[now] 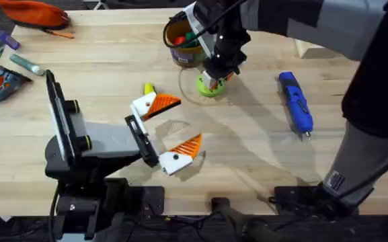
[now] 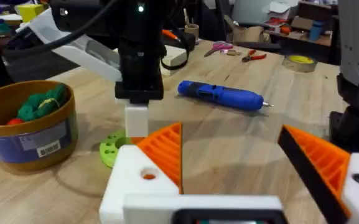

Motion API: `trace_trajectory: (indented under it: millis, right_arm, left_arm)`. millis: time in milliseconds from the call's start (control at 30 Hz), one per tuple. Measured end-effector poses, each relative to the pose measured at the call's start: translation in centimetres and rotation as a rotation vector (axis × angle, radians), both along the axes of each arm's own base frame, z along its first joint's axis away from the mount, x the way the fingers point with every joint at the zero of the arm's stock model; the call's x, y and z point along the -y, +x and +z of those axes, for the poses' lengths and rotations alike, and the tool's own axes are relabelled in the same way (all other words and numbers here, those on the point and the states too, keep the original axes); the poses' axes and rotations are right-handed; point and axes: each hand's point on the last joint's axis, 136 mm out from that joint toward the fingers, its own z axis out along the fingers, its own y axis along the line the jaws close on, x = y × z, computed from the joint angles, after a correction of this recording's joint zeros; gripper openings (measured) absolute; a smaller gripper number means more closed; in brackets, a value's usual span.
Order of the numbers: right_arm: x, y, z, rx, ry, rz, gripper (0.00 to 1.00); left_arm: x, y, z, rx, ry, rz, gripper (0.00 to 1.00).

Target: Pick up the gripper from the table and insert it into the empty holder that is missing its gripper. Then pick up a screw, insert it into the mounting hole, and use the screwdriver to tighten it. Finally, clean up the table by picking up the vegetable and placing it into the bucket.

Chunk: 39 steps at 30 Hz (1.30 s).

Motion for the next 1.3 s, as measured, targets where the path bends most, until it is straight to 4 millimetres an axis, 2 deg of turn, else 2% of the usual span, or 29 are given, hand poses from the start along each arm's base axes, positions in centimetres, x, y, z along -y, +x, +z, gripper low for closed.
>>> trace_trajectory:
  millis: [333, 800, 1000, 1300]
  right_arm:
    - [-0.01, 0.00, 0.00, 0.000, 0.000, 0.000, 0.202]
    - [-0.09, 0.12, -0.17, 0.002, 0.002, 0.000, 0.134]
    - [-0.18, 0.14, -0.20, 0.004, 0.002, 0.002, 0.015]
    - [-0.19, 0.15, -0.23, 0.004, 0.002, 0.002, 0.006]
  left_arm:
    - [0.00, 0.00, 0.00, 0.000, 0.000, 0.000, 0.985]
    - [0.00, 0.00, 0.00, 0.000, 0.000, 0.000, 0.985]
    - [0.00, 0.00, 0.00, 0.000, 0.000, 0.000, 0.985]
    - [0.00, 0.00, 0.00, 0.000, 0.000, 0.000, 0.985]
